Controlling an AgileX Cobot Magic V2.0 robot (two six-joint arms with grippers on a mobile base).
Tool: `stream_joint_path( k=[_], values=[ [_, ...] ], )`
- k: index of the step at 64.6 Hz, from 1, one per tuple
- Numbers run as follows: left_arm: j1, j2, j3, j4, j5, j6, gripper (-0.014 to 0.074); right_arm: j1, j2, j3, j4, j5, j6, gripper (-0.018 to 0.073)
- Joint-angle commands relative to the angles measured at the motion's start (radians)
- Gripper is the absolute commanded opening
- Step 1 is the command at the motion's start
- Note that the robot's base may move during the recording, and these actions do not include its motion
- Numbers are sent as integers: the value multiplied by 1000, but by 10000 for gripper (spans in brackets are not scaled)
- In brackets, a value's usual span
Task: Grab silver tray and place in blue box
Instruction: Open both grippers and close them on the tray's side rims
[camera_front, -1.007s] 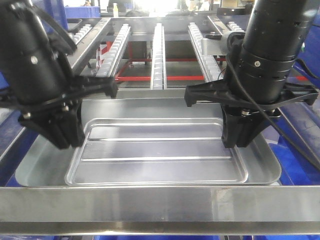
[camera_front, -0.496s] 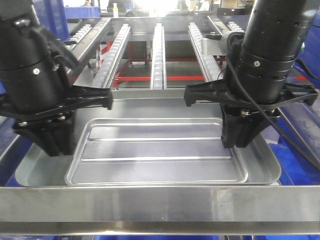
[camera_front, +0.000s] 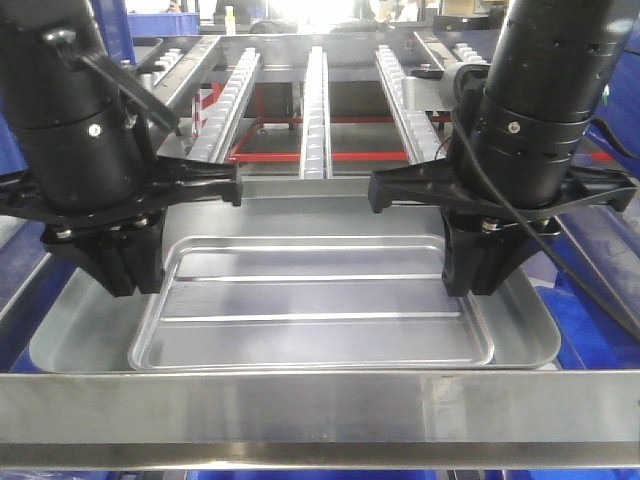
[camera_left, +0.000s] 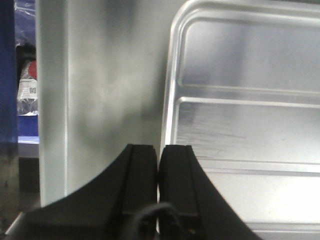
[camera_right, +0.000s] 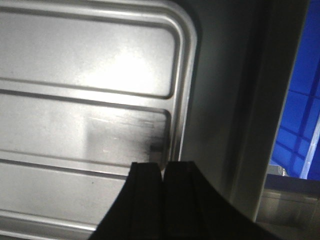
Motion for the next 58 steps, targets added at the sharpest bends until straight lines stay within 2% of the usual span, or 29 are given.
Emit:
stream_joint_path(
  k=[1, 10, 58],
  values=[
    [-7, -36, -30, -5, -23, -13, -6, -15, -41, -29, -4, -28, -6, 58],
    [-7, -36, -30, -9, -29, -13, -6, -35, -41, -29, -4, -16, -8, 58],
    [-7, -36, -30, 2, -41, -11, -6, -16, -41, -29, -4, -10, -9, 62]
  ],
)
